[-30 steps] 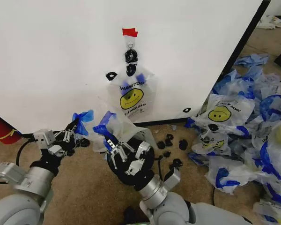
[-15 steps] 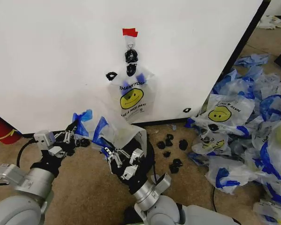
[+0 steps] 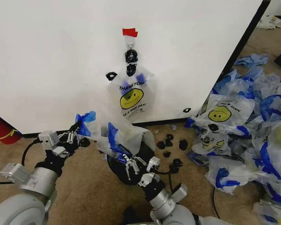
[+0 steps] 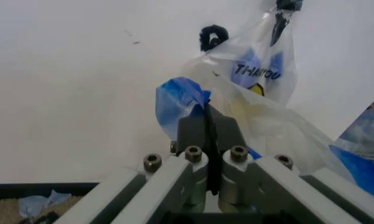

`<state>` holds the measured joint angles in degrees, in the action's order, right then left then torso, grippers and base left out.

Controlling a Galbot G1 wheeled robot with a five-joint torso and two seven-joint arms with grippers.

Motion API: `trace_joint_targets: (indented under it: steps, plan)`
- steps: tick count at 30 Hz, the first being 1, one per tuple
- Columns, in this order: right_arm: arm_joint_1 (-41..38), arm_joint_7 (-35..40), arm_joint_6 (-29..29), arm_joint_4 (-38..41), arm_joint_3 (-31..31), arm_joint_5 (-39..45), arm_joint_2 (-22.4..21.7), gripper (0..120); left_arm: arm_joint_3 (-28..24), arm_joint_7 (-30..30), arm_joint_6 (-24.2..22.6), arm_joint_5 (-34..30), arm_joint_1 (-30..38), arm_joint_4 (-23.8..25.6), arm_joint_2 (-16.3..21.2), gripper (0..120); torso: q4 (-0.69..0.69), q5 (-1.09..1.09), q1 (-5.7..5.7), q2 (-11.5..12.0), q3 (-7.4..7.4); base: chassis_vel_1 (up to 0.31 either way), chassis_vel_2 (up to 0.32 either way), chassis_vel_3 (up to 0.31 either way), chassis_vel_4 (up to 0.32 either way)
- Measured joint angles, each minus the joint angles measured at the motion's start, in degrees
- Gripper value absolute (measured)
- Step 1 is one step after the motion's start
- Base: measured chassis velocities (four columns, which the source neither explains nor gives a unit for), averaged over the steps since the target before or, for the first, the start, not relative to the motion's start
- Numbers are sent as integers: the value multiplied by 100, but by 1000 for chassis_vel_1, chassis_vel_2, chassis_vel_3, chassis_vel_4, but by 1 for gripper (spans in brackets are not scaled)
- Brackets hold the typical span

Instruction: Pick up the garbage bag from the wall and place it over the trash bin.

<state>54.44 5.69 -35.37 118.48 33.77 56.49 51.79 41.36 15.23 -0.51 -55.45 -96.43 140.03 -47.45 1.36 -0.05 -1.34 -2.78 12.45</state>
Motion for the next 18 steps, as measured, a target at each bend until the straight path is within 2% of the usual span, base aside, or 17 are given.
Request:
trace_joint_targets:
  steps: [10, 18]
  plan:
    - [222, -22, -110, -298, 176, -244, 267, 0, 5, -5, 13, 4, -23, 9, 2, 0, 0, -1, 0, 0, 0, 0, 0, 0, 0]
    - [361, -23, -187, -389, 134, -325, 231, 0, -4, -21, 49, 51, -29, -8, -19, 0, 0, -1, 0, 0, 0, 0, 0, 0, 0]
